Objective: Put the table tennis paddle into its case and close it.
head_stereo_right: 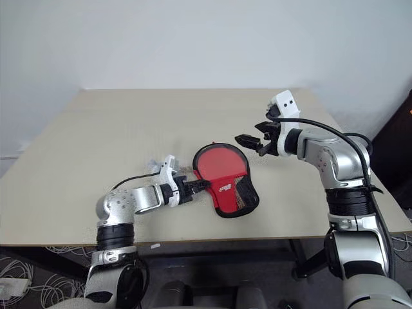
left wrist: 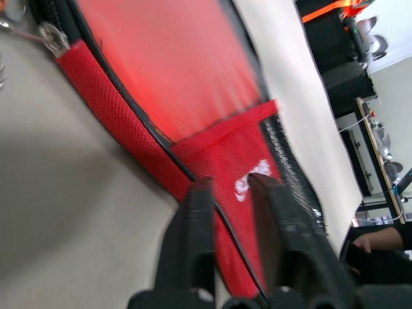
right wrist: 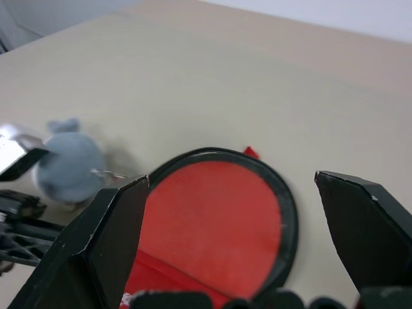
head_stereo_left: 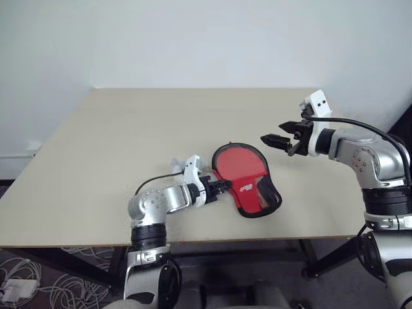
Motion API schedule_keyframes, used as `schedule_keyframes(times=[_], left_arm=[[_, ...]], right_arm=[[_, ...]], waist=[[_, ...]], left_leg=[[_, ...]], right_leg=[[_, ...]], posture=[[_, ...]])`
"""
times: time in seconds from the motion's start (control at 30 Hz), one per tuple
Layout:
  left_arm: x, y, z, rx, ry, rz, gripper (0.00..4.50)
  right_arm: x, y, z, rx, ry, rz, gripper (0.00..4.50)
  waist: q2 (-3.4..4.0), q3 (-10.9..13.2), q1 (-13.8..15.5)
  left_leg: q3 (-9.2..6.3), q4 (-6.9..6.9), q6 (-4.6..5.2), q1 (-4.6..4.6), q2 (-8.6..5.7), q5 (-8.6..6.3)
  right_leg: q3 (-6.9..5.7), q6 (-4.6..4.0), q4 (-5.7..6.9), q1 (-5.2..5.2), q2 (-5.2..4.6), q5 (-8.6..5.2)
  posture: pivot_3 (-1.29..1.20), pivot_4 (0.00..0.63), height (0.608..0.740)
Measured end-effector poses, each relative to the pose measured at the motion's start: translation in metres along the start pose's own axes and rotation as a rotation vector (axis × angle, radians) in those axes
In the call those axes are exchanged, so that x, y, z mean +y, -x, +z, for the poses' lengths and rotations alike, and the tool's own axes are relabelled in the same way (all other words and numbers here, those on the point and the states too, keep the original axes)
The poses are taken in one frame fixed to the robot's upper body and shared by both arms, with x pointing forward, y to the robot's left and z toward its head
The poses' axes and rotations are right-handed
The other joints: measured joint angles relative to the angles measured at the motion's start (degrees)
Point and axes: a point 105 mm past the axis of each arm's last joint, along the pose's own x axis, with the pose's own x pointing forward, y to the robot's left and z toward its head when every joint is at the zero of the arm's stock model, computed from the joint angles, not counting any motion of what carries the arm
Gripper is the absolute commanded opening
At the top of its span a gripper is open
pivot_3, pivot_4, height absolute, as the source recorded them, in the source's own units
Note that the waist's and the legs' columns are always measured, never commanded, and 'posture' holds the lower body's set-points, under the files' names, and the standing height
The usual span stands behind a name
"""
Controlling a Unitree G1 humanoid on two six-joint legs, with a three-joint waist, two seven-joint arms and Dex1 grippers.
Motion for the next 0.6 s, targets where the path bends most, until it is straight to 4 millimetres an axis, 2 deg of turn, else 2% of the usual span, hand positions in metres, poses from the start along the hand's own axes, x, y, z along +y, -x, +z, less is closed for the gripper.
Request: schedule_keyframes(times=[0.2,0.27,0.47,0.6], left_arm=[[-0.003,0.007,-0.011,0.048,0.005,-0.007,3.99],[-0.004,0.009,-0.014,0.059,0.001,-0.005,4.47],[-0.002,0.01,-0.027,0.109,0.014,0.01,4.47],[-0.005,0.011,-0.032,0.12,0.025,0.005,4.47]], right_arm=[[0.007,-0.004,-0.007,0.009,-0.02,0.009,4.5],[0.009,-0.005,-0.011,0.017,-0.033,0.013,4.5],[0.017,-0.006,-0.007,-0.001,-0.034,0.025,4.5],[0.019,-0.006,-0.014,0.011,-0.049,0.018,4.5]], waist=[[0.0,0.0,-0.1],[0.0,0.0,-0.2],[-0.01,0.0,-0.1],[-0.01,0.0,-0.1]], left_leg=[[-0.01,-0.01,0.0,0.01,0.0,0.0],[0.0,-0.01,0.0,0.01,0.0,0.0],[-0.01,0.0,0.0,0.01,-0.01,0.0],[-0.01,0.0,0.0,0.02,-0.01,0.0]], right_leg=[[0.0,0.0,0.0,0.0,0.0,0.0],[0.0,0.0,0.0,0.0,0.0,0.0],[0.0,0.0,-0.01,0.02,0.0,0.0],[0.0,0.0,-0.02,0.02,0.0,0.0]], posture=[[0.0,0.0,0.74],[0.0,0.0,0.74],[0.0,0.0,0.74],[0.0,0.0,0.74]])
